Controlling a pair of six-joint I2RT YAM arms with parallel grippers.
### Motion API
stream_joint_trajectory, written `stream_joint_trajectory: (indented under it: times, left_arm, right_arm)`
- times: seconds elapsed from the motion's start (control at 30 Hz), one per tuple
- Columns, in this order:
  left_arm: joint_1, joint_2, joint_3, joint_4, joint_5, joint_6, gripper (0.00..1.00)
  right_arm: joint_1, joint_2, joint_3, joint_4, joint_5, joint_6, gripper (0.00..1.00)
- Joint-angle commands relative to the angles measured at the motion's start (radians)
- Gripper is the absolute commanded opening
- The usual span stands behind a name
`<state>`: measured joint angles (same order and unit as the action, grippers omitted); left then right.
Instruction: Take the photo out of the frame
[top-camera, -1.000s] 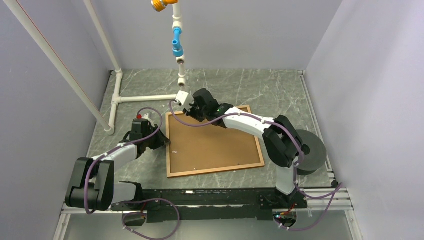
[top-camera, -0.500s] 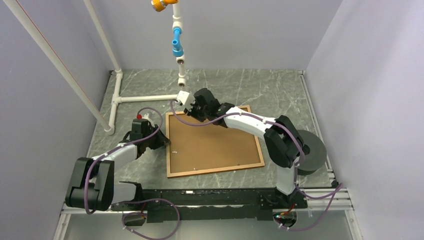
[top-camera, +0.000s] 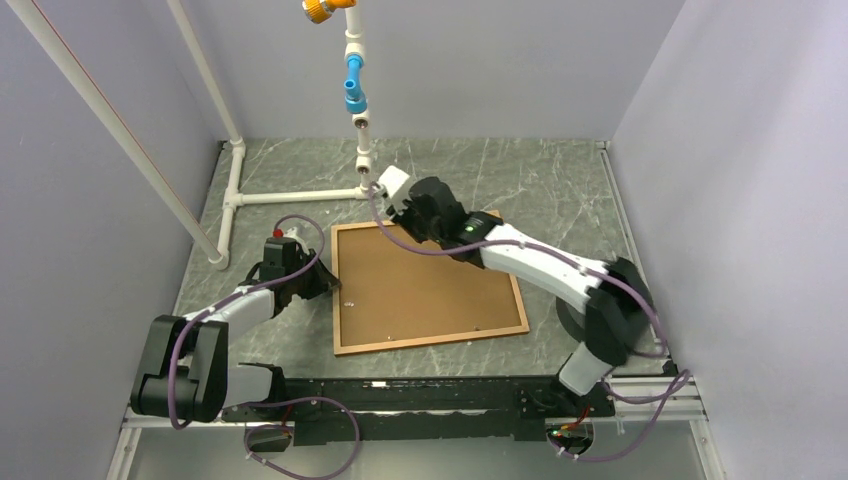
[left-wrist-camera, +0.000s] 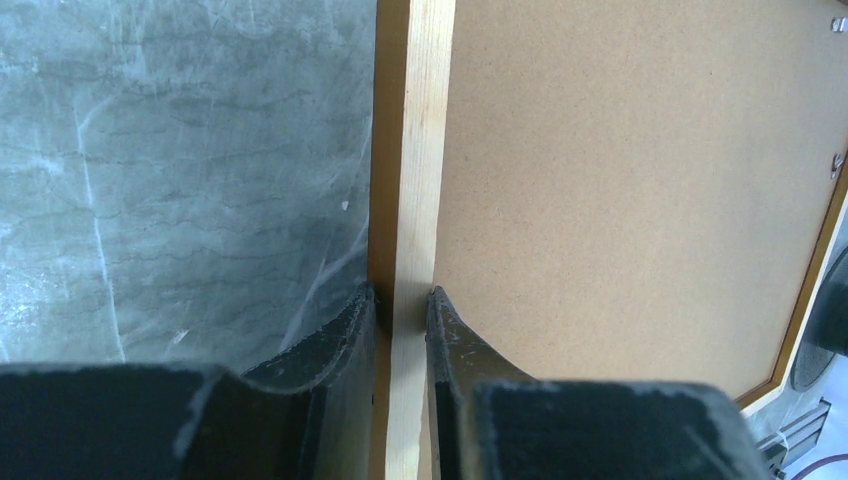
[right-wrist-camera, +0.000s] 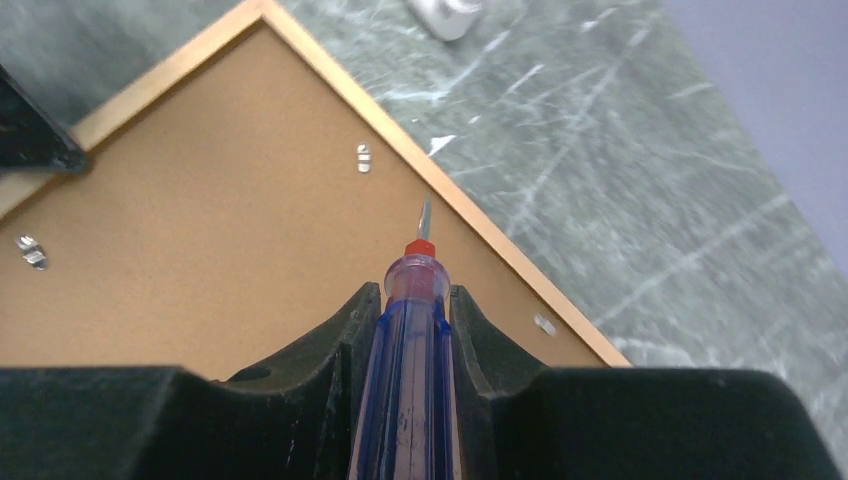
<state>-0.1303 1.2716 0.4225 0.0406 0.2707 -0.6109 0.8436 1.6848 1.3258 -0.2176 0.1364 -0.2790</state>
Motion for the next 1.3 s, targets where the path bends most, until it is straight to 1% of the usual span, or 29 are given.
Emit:
stream_joint_trajectory:
  times: [0.0,0.07,0.1,0.3,0.4,0.43,0.53,0.67,0.7,0.77,0.8,0.83,0.87,0.9,0.93,0.97,1.03,1.1,1.2,1.27]
  left_arm:
    - [-0.002,-0.054,0.021,-0.120,-0.011,-0.019,0.21]
    - [-0.002,-0.112,0.041,-0.183,-0.028,-0.026,0.35]
    - [-0.002,-0.144,0.052,-0.219,-0.033,-0.032,0.40]
    - [-0.006,-0.331,0.073,-0.411,-0.052,-0.110,0.60]
    - [-0.046,-0.422,0.055,-0.442,-0.031,-0.186,0.61]
    - [-0.088,-0.456,0.050,-0.440,-0.037,-0.218,0.60]
    - [-0.279,-0.484,0.048,-0.430,-0.104,-0.351,0.59]
    - [-0.573,-0.406,0.102,-0.468,-0.254,-0.574,0.58]
    - [-0.650,-0.374,0.124,-0.491,-0.287,-0.645,0.56]
    - [-0.780,-0.299,0.173,-0.541,-0.367,-0.796,0.48]
    - [-0.841,-0.265,0.192,-0.556,-0.398,-0.875,0.48]
    - [-0.895,-0.231,0.212,-0.559,-0.427,-0.942,0.49]
    - [-0.943,-0.202,0.228,-0.558,-0.450,-1.008,0.55]
    - [-0.973,-0.172,0.243,-0.561,-0.457,-1.100,0.66]
    - [-0.990,-0.136,0.257,-0.558,-0.435,-1.167,0.73]
    - [-0.995,-0.099,0.272,-0.550,-0.391,-1.228,0.75]
    - [-0.996,-0.009,0.309,-0.555,-0.293,-1.337,0.77]
    - [-1.004,0.063,0.330,-0.518,-0.256,-1.385,0.77]
    - [-1.041,0.101,0.312,-0.445,-0.267,-1.518,0.72]
    - [-1.049,0.108,0.297,-0.419,-0.305,-1.594,0.72]
  right_arm:
    - [0.017,-0.238,-0.096,0.055,0.173,0.175,0.00]
    - [0.017,-0.313,-0.160,0.023,0.210,0.224,0.00]
    - [0.017,-0.350,-0.191,0.005,0.227,0.249,0.00]
    - [0.017,-0.615,-0.392,-0.071,0.243,0.436,0.00]
    - [0.015,-0.734,-0.454,-0.082,0.188,0.524,0.00]
    - [0.014,-0.767,-0.473,-0.080,0.167,0.541,0.00]
    - [0.013,-0.843,-0.507,-0.089,0.146,0.552,0.00]
    - [0.015,-0.899,-0.531,-0.113,0.175,0.522,0.00]
    - [0.014,-0.909,-0.530,-0.123,0.188,0.530,0.00]
    - [0.013,-0.929,-0.534,-0.116,0.165,0.537,0.00]
    - [0.014,-0.939,-0.538,-0.110,0.155,0.540,0.00]
    - [0.014,-0.949,-0.542,-0.105,0.146,0.540,0.00]
    - [0.014,-0.958,-0.545,-0.100,0.141,0.539,0.00]
    - [0.013,-0.966,-0.544,-0.103,0.139,0.540,0.00]
    - [0.015,-0.976,-0.539,-0.113,0.138,0.544,0.00]
    - [0.014,-0.986,-0.538,-0.121,0.134,0.546,0.00]
    - [0.014,-1.020,-0.548,-0.121,0.121,0.554,0.00]
    - [0.013,-1.059,-0.561,-0.121,0.103,0.561,0.00]
    - [0.015,-1.091,-0.553,-0.161,0.100,0.573,0.00]
    - [0.016,-1.112,-0.540,-0.196,0.106,0.580,0.00]
